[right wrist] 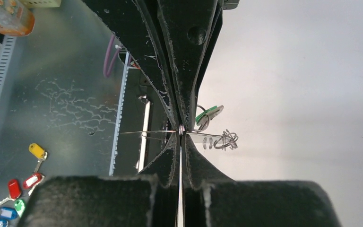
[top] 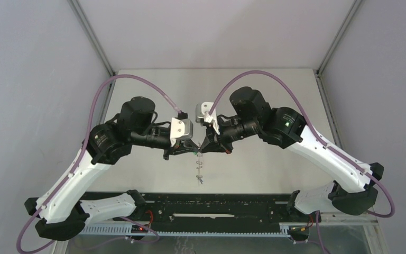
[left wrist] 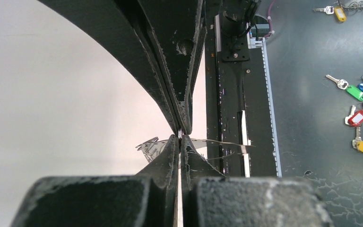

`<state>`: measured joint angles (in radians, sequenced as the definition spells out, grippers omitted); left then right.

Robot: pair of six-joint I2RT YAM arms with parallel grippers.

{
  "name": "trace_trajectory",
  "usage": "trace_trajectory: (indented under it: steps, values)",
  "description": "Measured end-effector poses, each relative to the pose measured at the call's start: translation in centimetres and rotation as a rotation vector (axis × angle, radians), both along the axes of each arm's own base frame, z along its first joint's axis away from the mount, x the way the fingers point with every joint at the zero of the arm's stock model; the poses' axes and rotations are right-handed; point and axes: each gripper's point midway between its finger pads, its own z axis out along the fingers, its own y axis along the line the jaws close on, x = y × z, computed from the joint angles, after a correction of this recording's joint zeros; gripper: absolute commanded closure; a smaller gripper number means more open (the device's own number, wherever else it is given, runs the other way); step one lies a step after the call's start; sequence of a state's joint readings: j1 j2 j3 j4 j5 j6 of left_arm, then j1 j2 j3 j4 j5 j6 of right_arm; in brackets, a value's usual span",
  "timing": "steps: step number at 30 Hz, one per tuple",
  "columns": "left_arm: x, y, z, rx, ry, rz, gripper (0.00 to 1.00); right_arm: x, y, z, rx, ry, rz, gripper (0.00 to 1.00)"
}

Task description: Put the keys on the keyring

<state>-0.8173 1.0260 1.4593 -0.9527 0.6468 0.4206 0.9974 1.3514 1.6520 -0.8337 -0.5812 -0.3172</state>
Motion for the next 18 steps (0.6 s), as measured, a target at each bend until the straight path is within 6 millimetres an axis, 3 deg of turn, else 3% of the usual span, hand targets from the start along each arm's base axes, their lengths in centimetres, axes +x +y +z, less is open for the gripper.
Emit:
trace_trajectory:
  steps: [3,5,8,14,18]
  values:
    - [0.0,0.0,0.1,-0.001,-0.005,-0.001,0.96,0.0,0.1,0.1,-0.009,0.004,0.006,1.0]
    - [0.1,0.1,0.0,0.003,-0.007,0.002,0.76,0.0,0.1,0.0,-0.011,0.003,0.007,1.0]
    - [0.1,0.1,0.0,0.006,-0.013,0.0,0.61,0.7,0.3,0.2,0.013,0.003,-0.014,1.0]
    - [0.2,0.4,0.7,0.003,-0.046,0.004,0.57,1.9,-1.2,0.3,0.182,0.042,-0.096,1.0]
    - [-0.1,0.9,2.2,-0.03,-0.104,-0.002,0.57,1.8,-1.9,2.0,0.357,0.042,-0.118,1.0]
